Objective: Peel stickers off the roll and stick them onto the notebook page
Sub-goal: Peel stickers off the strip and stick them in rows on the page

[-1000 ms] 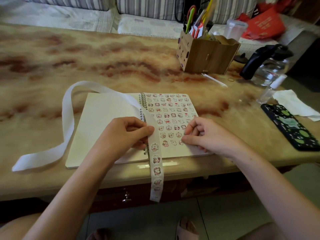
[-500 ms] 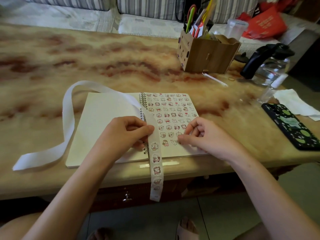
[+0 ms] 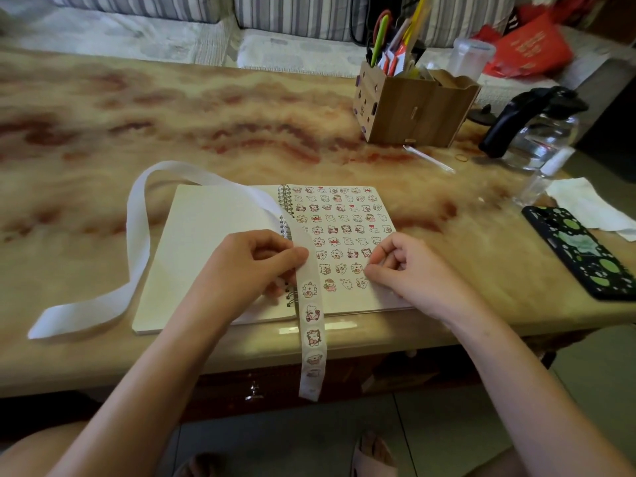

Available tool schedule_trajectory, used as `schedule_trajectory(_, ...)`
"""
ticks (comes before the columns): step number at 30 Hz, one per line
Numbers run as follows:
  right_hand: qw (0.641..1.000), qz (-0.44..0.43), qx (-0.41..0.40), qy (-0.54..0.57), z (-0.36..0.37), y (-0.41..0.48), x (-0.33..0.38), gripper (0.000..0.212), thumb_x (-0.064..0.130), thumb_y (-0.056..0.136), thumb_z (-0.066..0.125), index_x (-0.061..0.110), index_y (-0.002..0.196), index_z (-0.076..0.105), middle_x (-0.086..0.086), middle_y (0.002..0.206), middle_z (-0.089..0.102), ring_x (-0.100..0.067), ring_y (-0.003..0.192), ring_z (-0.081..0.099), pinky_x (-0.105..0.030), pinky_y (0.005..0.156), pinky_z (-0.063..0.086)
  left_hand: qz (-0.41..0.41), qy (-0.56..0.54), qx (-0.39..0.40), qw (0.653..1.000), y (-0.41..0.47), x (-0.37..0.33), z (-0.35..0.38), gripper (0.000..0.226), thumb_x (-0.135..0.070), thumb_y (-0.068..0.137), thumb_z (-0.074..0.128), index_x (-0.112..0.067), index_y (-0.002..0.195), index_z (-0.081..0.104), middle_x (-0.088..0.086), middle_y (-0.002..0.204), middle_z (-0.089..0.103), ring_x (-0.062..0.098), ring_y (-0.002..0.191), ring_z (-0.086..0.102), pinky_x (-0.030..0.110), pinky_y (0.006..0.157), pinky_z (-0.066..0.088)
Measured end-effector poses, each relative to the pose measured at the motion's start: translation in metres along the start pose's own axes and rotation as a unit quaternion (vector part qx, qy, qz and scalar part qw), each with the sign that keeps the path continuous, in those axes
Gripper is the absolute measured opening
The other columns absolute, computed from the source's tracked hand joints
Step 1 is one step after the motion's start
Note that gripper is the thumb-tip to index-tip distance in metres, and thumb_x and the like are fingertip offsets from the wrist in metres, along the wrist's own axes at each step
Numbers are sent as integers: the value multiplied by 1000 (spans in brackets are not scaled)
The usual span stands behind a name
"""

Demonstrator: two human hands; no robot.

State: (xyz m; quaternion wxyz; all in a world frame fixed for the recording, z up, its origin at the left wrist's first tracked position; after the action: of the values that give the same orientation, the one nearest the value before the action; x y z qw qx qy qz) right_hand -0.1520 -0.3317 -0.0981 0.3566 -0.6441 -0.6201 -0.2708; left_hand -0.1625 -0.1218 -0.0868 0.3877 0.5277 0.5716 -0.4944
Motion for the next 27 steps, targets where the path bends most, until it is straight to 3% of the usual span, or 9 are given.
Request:
schedule_trajectory(5,996,-47,-71,31,3,-11,12,8,23,88,65,23,81,60,1,71,66,-2,52,54,-26,56,45,43,-20,-19,999,-3,-6,0,10,-22,83,68,-12,81,70,2,70,73,3,59,64,12,46,43)
schedule_trajectory(8,987,-116,-58,91,9,-26,32,7,27,87,66,21,84,67,2,78,70,-3,66,64,-18,61,51,57,-37,-27,997,-4,-7,2,10,-20,83,68,-10,83,69,2,68,73,4,59,64,14,48,45)
schedule_trajectory(10,981,-137,-38,130,13,-31,40,7,24,83,70,17,85,69,2,80,72,-10,74,67,-20,67,53,63,-52,-30,996,-4,-7,4,9,-17,83,68,-8,83,69,4,68,72,6,59,64,15,48,46)
schedule_trajectory(15,974,-141,-1,177,23,-33,43,11,10,78,75,12,88,71,-4,83,72,-19,80,68,-30,67,58,75,-58,-37,995,-3,-7,3,8,-15,83,68,-7,84,68,4,67,70,8,58,64,17,50,49)
schedule_trajectory(24,969,-134,-22,208,23,-31,42,12,3,78,74,13,84,72,-6,81,73,-22,74,68,-24,62,56,40,-75,19,996,-7,-10,10,23,-26,88,60,-7,80,70,5,68,71,10,62,67,19,57,55)
schedule_trajectory(27,971,-136,-23,195,23,-31,40,10,4,79,73,12,86,72,-6,79,73,-20,70,68,-24,58,55,29,-67,34,997,-8,-10,11,15,-17,86,65,-3,83,70,7,70,73,9,62,67,18,59,55)
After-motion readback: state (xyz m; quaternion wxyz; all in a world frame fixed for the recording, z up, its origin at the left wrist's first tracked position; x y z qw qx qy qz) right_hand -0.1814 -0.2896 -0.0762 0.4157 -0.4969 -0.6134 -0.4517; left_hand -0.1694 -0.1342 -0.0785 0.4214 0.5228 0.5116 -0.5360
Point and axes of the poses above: each hand's wrist, its own y-axis towards the middle knuckle, its own z-axis out of the palm, x = y × z, the point moved 3 cm from there along y, towards the middle knuckle
